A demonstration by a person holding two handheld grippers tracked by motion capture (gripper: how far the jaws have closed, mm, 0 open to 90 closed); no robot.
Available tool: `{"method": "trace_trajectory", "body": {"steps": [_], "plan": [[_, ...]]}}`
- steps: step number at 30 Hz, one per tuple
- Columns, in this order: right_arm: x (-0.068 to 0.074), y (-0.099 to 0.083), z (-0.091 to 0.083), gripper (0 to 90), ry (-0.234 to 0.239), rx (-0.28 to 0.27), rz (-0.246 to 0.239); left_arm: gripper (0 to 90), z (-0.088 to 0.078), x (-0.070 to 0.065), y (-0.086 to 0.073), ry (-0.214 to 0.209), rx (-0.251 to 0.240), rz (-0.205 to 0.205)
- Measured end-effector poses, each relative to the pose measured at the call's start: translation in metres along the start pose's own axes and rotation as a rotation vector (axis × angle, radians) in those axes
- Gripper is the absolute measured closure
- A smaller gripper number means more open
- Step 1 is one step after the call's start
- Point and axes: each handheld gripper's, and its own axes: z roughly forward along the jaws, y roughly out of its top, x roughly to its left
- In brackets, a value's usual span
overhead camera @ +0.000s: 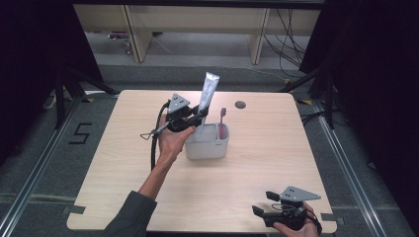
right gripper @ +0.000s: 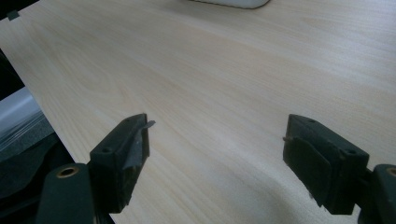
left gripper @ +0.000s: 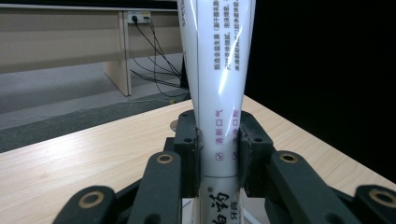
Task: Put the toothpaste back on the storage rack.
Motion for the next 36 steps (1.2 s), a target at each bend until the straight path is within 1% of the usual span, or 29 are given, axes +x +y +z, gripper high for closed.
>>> {"method": "trace_trajectory", "body": {"steps": [3,5,6,7,10,11,13,14,19,26,29,30,33,34,35,36], "plan": [[0.000,0.000,-0.001,23.4,0.004,0.003,0.009,72.6,0.003,-0.001,-0.001,-0.005,0.000,-0.004],[0.000,0.000,-0.001,23.5,0.004,0.003,0.008,72.6,0.005,-0.002,-0.001,-0.004,-0.005,0.002],[0.001,0.000,0.000,23.5,0.006,-0.008,0.011,72.5,0.007,-0.002,-0.002,-0.010,-0.004,-0.006],[0.001,0.000,0.000,23.5,0.006,-0.008,0.011,72.5,0.008,-0.003,-0.003,-0.011,-0.006,-0.009],[0.001,0.000,0.000,23.5,0.009,0.004,0.005,72.5,0.013,-0.004,-0.005,-0.012,-0.011,-0.012],[0.000,0.001,-0.001,23.5,-0.001,0.013,-0.002,72.5,0.015,-0.005,-0.006,-0.010,-0.014,-0.011],[0.000,0.001,-0.001,23.5,-0.001,0.012,-0.003,72.4,0.018,-0.005,-0.008,-0.014,-0.013,-0.015],[0.001,0.001,-0.002,23.5,0.001,0.014,0.000,72.4,0.021,-0.005,-0.010,-0.013,-0.014,-0.010],[0.001,0.001,-0.001,23.5,0.004,0.014,0.000,72.4,0.025,-0.006,-0.014,-0.013,-0.018,-0.012],[0.001,0.001,-0.001,23.5,0.009,0.012,0.002,72.3,0.031,-0.003,-0.023,-0.003,-0.009,-0.011],[0.001,0.001,-0.001,23.5,0.010,0.010,0.000,72.2,0.032,-0.002,-0.025,-0.002,-0.016,-0.019],[0.001,0.001,-0.001,23.5,0.022,0.010,0.012,72.2,0.032,-0.002,-0.025,-0.002,-0.016,-0.019],[0.001,0.000,0.000,23.5,0.018,0.001,0.003,72.1,0.033,-0.001,-0.028,0.003,-0.011,-0.018],[0.001,0.000,0.000,23.5,0.018,0.001,0.002,72.1,0.033,0.000,-0.030,0.003,-0.013,-0.025],[0.002,0.000,0.000,23.5,0.025,0.004,0.013,72.1,0.033,0.001,-0.032,0.006,-0.012,-0.027],[0.001,0.000,0.000,23.5,0.018,0.002,0.001,72.0,0.033,0.002,-0.034,0.008,-0.012,-0.028]]}}
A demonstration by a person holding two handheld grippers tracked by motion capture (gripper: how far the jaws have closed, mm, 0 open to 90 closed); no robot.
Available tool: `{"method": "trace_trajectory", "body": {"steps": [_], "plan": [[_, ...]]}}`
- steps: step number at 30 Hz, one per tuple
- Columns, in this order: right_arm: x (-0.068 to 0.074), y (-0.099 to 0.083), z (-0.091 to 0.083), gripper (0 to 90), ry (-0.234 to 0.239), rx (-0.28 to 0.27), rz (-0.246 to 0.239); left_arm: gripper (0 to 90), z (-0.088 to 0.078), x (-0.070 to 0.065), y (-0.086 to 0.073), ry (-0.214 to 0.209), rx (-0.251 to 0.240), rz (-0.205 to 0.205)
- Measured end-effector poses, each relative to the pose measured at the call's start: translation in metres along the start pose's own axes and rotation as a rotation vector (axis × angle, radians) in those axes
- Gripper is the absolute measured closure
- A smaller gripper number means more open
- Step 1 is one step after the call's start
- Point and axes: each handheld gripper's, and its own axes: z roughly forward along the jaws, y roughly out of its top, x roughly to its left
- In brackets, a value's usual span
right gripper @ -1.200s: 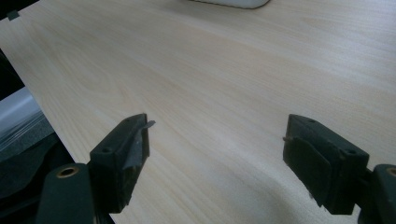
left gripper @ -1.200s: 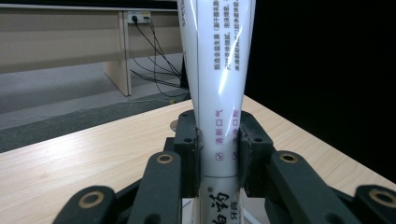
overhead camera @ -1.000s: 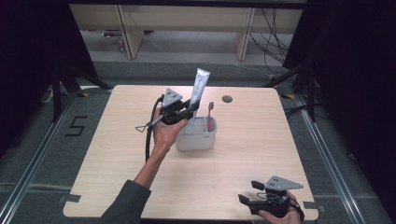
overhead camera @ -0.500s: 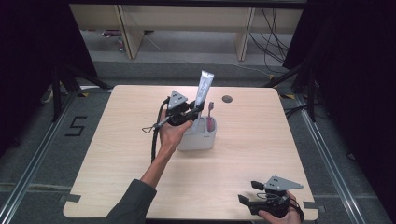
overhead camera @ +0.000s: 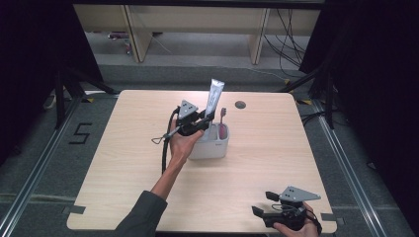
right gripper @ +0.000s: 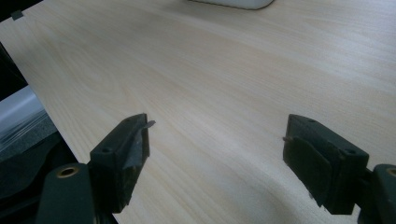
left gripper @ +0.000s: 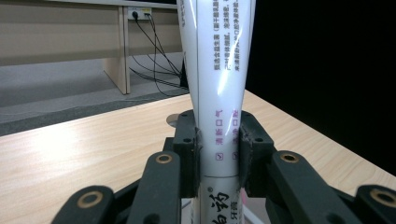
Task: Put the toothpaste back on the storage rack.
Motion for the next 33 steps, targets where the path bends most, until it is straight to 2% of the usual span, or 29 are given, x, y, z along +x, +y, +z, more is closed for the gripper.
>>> {"method": "trace_trajectory", "body": {"steps": [5,12,17,18,21,22,29,33], "plan": [[0.000,0.000,0.000,23.5,0.003,0.006,0.000,71.9,0.000,0.004,-0.007,0.009,-0.005,-0.021],[0.001,0.000,0.001,23.5,0.018,0.011,0.023,71.7,0.000,0.006,-0.012,0.014,0.001,-0.018],[0.001,0.000,0.001,23.6,0.015,0.008,0.016,71.6,0.000,0.003,-0.015,0.014,-0.002,-0.019],[0.001,0.000,0.001,23.5,0.014,0.007,0.014,71.5,0.000,0.003,-0.016,0.017,0.005,-0.003],[0.001,0.000,0.001,23.5,0.014,0.007,0.013,71.3,0.001,0.002,-0.018,0.020,0.005,0.001],[0.001,0.000,0.000,23.6,0.000,0.014,0.008,71.2,0.001,0.002,-0.019,0.023,0.013,0.008],[0.000,0.000,0.001,23.6,0.001,0.007,-0.001,70.3,0.001,0.002,-0.021,0.040,0.012,0.020],[0.000,0.000,0.001,23.6,-0.002,0.005,-0.006,67.5,0.001,0.002,-0.022,0.049,0.031,0.030]]}}
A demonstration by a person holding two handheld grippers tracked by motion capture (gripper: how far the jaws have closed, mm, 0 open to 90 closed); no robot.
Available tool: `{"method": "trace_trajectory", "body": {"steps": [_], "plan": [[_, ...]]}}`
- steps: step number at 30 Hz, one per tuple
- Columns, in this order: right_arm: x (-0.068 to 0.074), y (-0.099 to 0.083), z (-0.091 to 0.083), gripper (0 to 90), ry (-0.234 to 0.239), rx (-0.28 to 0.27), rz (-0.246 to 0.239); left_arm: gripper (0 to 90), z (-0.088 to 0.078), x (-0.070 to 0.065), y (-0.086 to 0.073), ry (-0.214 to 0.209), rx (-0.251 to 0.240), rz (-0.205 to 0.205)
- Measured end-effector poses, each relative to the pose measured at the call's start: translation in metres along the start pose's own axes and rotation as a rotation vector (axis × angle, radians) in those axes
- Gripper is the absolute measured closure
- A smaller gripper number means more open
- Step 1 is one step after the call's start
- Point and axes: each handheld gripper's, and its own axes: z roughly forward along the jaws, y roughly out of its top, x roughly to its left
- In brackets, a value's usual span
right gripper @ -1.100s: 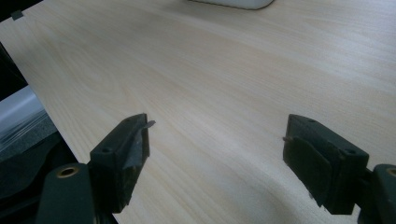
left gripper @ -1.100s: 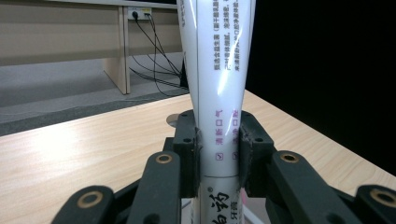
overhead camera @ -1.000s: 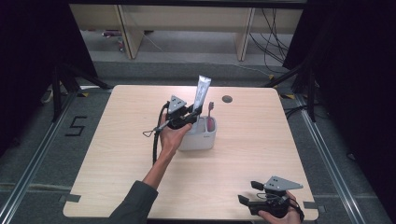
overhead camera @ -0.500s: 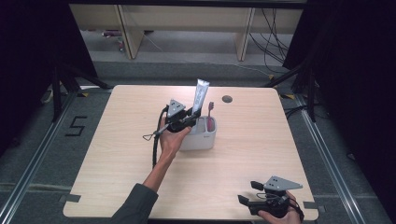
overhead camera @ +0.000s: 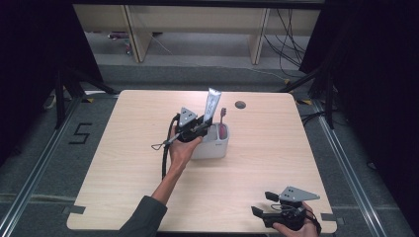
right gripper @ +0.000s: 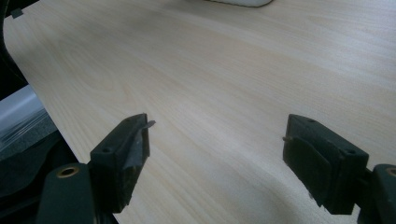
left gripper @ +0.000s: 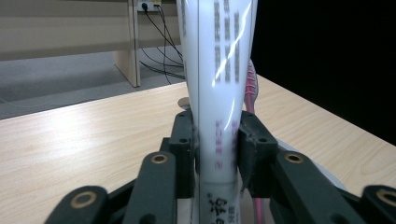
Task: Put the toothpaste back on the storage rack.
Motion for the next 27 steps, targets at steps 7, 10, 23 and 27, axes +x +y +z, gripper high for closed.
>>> {"method": "trace_trajectory", "body": {"steps": [7,10,23,27], "plan": [[0.000,0.000,0.000,23.7,0.003,0.008,0.005,67.0,0.000,-0.002,-0.003,0.000,0.022,0.016],[0.001,0.000,0.000,23.7,0.007,0.011,0.014,63.5,-0.001,-0.002,-0.005,0.006,0.025,0.019],[0.001,0.000,0.001,23.7,0.003,0.007,0.009,39.4,-0.020,-0.002,0.008,0.042,0.010,-0.008],[0.001,-0.001,0.003,23.6,0.011,0.002,0.014,37.1,-0.026,0.000,0.010,0.041,0.014,0.001]]}}
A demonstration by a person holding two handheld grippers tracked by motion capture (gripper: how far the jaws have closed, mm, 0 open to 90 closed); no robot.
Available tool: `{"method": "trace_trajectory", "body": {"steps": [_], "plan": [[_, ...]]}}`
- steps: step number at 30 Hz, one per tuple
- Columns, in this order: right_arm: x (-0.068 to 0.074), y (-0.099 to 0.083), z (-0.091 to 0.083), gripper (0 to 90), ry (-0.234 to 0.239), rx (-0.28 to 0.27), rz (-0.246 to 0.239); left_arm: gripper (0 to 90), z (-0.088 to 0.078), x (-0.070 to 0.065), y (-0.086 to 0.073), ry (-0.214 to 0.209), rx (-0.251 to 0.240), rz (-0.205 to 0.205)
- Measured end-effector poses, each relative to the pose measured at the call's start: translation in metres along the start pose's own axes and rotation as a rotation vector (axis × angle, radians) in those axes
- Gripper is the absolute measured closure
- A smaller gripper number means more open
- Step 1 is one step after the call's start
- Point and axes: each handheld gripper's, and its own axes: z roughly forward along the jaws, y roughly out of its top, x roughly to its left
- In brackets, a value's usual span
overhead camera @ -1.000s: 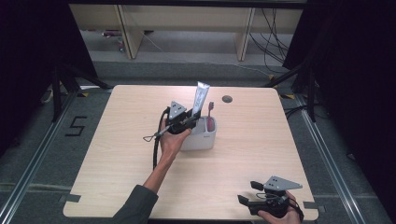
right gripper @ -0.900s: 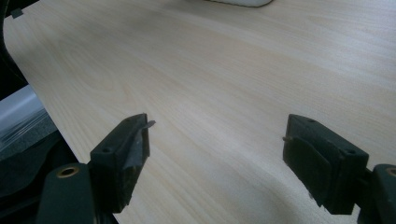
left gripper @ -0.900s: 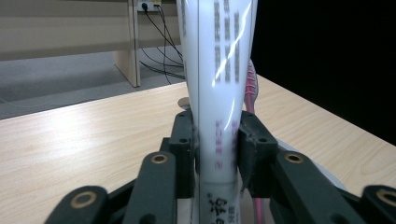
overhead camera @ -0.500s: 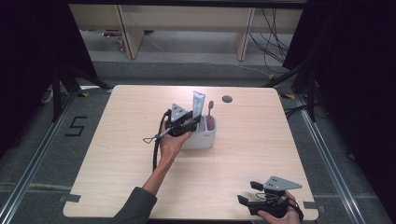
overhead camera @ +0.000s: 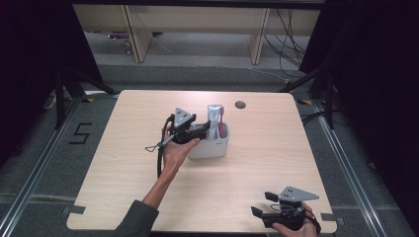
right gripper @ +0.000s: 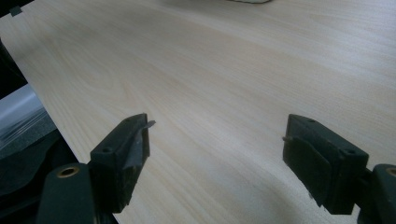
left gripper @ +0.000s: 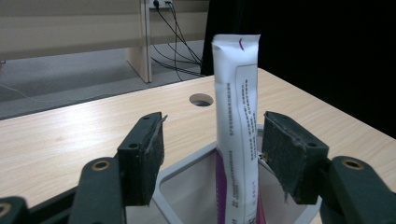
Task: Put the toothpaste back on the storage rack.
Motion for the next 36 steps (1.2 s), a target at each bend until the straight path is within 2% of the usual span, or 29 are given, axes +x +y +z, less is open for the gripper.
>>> {"method": "trace_trajectory", "body": {"steps": [1,11,17,21,24,31,36], "plan": [[0.000,0.000,-0.001,23.6,-0.014,0.006,-0.004,37.1,-0.002,0.000,0.001,0.002,0.005,0.000],[0.000,0.000,-0.002,23.6,-0.013,0.003,-0.006,33.7,-0.018,0.006,0.001,-0.027,0.055,0.025],[0.000,0.000,-0.002,23.5,-0.012,0.004,-0.004,32.6,-0.028,0.009,0.001,-0.045,0.054,0.012],[0.000,0.000,-0.001,23.5,-0.014,0.003,-0.006,31.3,-0.034,0.012,0.001,-0.055,0.063,0.028],[0.000,0.000,-0.002,23.5,-0.015,0.002,-0.005,30.6,-0.040,0.016,0.000,-0.068,0.061,0.005],[-0.001,0.000,-0.002,23.5,-0.016,0.006,-0.006,30.1,-0.051,0.020,-0.003,-0.078,0.055,-0.008],[-0.001,0.001,-0.002,23.5,-0.015,0.007,-0.006,29.8,-0.062,0.023,-0.005,-0.078,0.052,0.004]]}}
